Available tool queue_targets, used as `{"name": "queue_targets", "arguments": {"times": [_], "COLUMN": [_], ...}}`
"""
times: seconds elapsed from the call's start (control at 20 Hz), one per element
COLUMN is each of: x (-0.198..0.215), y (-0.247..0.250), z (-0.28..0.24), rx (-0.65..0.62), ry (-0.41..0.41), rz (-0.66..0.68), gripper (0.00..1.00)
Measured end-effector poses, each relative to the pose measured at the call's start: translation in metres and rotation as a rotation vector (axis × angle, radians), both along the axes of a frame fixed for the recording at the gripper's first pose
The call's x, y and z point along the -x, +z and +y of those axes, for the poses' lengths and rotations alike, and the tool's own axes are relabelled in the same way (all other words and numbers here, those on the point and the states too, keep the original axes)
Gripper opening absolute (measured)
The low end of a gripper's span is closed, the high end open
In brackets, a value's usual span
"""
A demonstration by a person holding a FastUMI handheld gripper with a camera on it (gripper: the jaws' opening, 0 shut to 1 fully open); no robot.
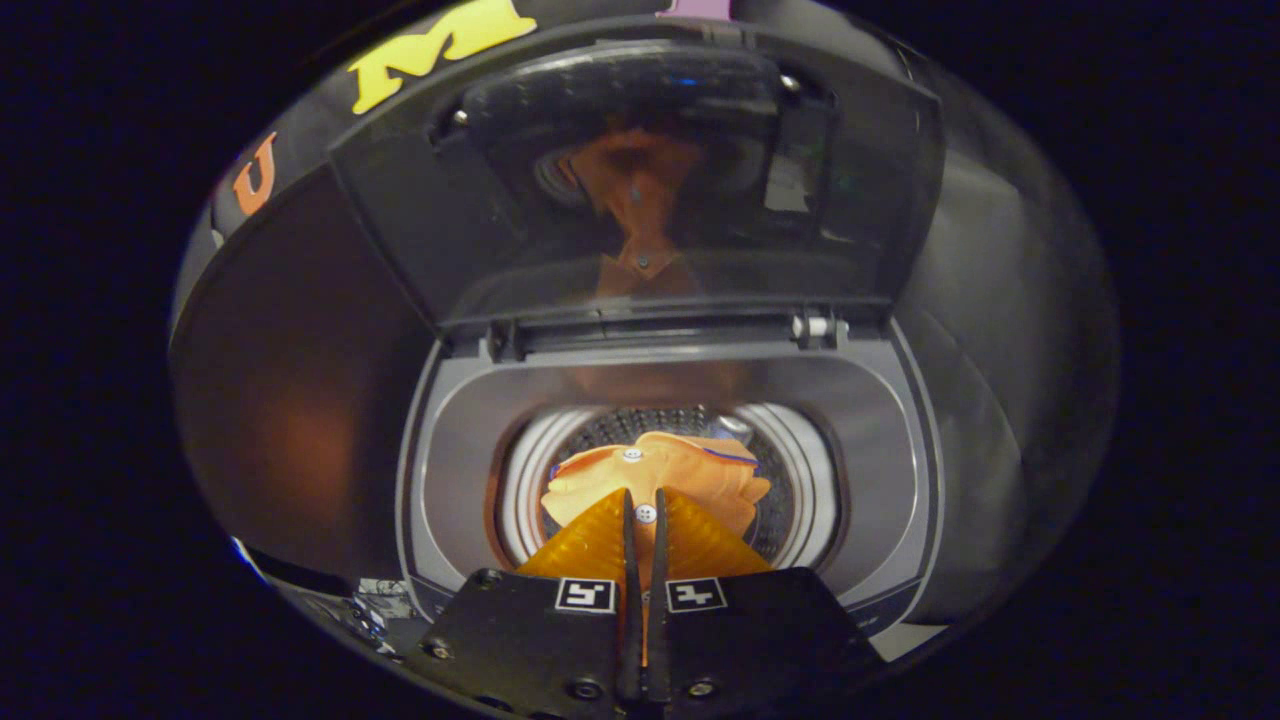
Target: Put the clothes into the washing machine and then close the washing machine lid.
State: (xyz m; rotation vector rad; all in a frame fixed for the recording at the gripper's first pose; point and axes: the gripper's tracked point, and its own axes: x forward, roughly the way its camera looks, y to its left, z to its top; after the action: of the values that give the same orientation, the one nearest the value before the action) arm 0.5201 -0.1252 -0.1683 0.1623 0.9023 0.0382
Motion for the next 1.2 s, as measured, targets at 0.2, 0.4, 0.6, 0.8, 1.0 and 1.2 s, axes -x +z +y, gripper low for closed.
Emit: {"name": "queue_targets", "arguments": {"times": [0.2,0.4,0.6,0.8,1.0,1.2], "x": [0.004,0.005,0.002,0.005,0.008,0.009], "y": [-0.01,-0.011,-0.006,-0.003,0.003,0.02], "z": [-0.001,-0.003,-0.009,-0.016,-0.02,-0.028], "rx": [0.025,0.047,0.071,0.1,0.12,0.155], "ry": [-0.009,-0.014,-0.029,-0.06,-0.064,-0.062], "rz": [0.059,0.058,0.025,0.008,-0.009,-0.053], "gripper": [0.06,0.1,0.32,0.85,0.84,0.84]}}
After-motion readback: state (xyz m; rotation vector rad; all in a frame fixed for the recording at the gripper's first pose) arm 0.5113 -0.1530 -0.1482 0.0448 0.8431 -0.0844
